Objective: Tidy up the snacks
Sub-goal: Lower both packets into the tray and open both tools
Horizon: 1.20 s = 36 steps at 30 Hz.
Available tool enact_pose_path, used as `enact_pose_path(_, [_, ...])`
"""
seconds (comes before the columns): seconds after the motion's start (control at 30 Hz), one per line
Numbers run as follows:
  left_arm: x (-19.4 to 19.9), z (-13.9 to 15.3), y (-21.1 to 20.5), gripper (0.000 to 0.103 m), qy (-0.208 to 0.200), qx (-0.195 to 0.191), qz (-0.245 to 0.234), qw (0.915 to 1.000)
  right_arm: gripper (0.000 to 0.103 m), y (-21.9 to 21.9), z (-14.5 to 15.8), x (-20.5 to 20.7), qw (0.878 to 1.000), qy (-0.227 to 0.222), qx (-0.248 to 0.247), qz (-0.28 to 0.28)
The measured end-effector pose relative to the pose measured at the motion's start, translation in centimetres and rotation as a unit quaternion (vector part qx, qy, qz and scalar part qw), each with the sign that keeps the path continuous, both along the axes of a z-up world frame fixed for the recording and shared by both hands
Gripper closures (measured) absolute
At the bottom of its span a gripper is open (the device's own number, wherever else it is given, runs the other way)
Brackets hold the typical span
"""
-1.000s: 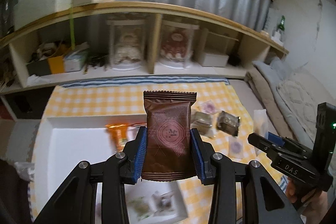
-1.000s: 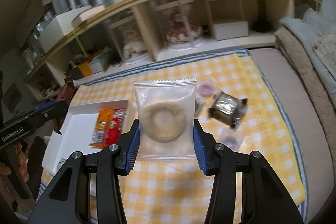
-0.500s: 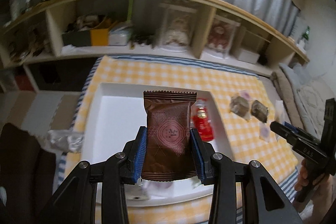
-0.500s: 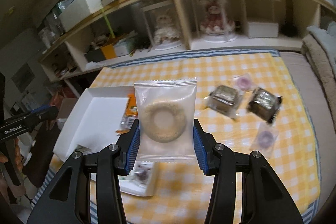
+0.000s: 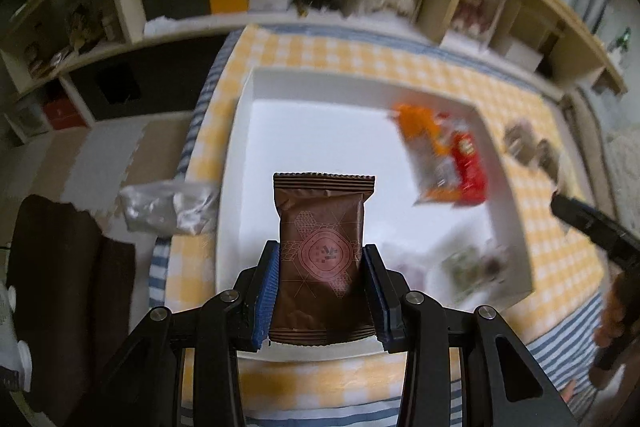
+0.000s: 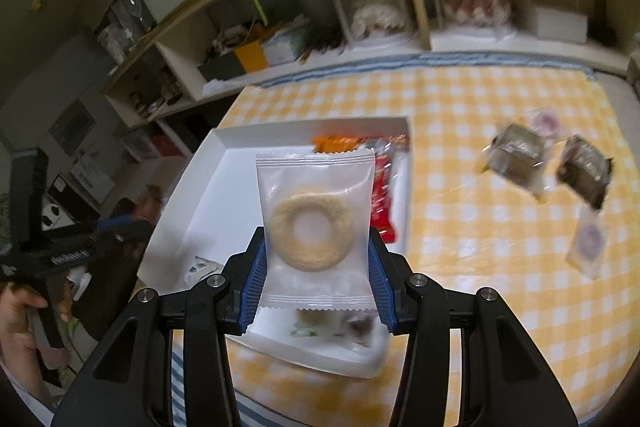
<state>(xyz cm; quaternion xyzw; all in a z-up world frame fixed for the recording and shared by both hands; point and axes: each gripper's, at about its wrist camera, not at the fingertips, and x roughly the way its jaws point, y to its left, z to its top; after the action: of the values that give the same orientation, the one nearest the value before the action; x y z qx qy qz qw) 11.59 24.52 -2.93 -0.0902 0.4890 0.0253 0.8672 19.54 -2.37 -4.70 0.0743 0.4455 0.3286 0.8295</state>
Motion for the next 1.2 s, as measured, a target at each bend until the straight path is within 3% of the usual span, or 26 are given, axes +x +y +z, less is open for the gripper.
enact_pose_path(0.3, [2.0, -3.5, 1.8, 0.063, 0.047, 0.002, 0.005, 0.9989, 0.055, 5.2, -1.8, 0.9, 0.999, 0.039, -0.019, 0.028])
enact_pose_path(0.5, [2.4, -4.7, 2.5, 0.063, 0.052, -0.010, 0.010, 0.9985, 0.055, 10.4, -3.2, 1.6, 0.997, 0.059, -0.031, 0.046])
enact_pose_path(0.7, [2.4, -5.5, 2.6, 0.061, 0.049, -0.012, 0.015, 0.9986, 0.053, 12.9, -5.3, 3.1, 0.994, 0.100, -0.027, 0.042])
enact_pose_path(0.77, [2.4, -5.6, 2.6, 0.059, 0.046, -0.015, 0.014, 0.9988, 0.047, 13.2, -5.9, 3.5, 0.993, 0.111, -0.021, 0.039])
enact_pose_path(0.83, [2.4, -5.6, 2.7, 0.056, 0.042, -0.022, 0.012, 0.9988, 0.030, 13.2, -6.1, 3.5, 0.993, 0.110, -0.027, 0.035])
enact_pose_path(1.07, [2.3, -5.5, 2.3, 0.043, 0.040, -0.017, 0.004, 0.9991, 0.019, 12.2, -6.2, 3.1, 0.993, 0.101, -0.050, 0.037])
enact_pose_path(1.2, [2.1, -5.3, 1.9, 0.039, 0.039, -0.014, 0.003, 0.9991, 0.000, 11.2, -6.3, 2.8, 0.993, 0.095, -0.060, 0.032])
